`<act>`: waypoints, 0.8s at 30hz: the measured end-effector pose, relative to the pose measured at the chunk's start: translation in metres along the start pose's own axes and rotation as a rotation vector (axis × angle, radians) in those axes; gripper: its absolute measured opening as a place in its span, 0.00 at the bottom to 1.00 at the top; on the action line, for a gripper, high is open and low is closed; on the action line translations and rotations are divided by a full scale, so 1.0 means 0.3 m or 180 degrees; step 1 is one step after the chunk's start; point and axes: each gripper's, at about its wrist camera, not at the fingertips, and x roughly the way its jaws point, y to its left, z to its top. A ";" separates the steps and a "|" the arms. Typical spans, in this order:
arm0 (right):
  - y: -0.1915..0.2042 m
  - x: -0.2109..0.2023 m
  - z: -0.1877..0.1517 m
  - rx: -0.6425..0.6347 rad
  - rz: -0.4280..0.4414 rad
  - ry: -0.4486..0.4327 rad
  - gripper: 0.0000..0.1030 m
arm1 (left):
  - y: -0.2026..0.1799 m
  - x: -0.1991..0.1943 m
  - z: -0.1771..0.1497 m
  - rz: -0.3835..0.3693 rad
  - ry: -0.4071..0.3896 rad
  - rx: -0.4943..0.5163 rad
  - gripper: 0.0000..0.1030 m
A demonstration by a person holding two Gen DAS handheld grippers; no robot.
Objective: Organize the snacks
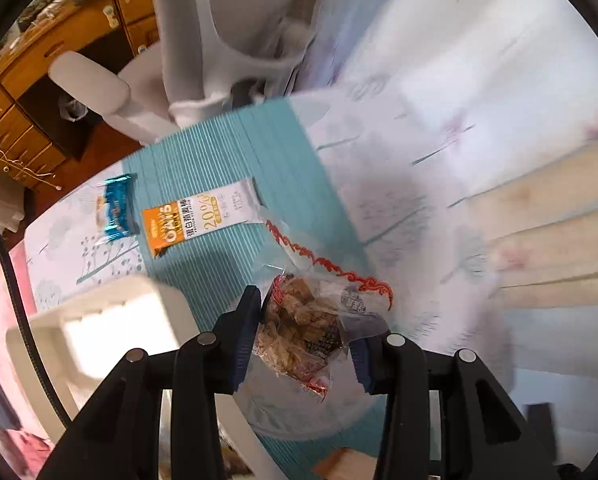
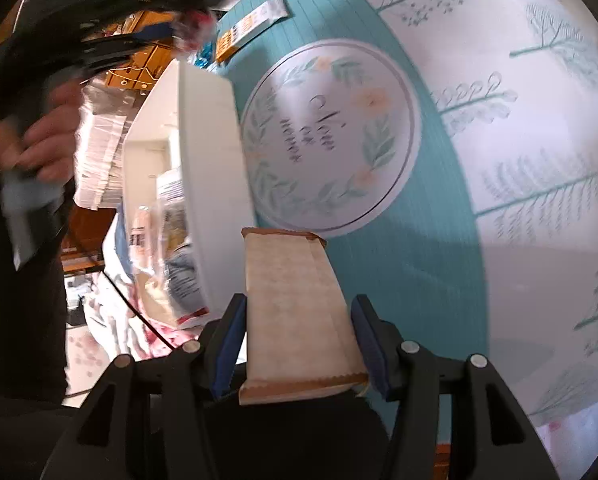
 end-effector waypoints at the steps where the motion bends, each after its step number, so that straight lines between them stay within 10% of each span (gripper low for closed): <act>1: 0.008 0.001 -0.009 0.0013 0.0023 0.0004 0.52 | -0.004 -0.046 -0.012 -0.0020 -0.0073 -0.0030 0.39; 10: 0.159 0.033 -0.107 -0.0020 0.0279 -0.0084 0.52 | 0.153 -0.395 -0.321 -0.0092 -0.0681 -0.0565 0.39; 24: 0.455 0.134 -0.193 -0.0392 0.0326 -0.0346 0.51 | 0.488 -0.535 -0.806 -0.0211 -0.0961 -0.1274 0.39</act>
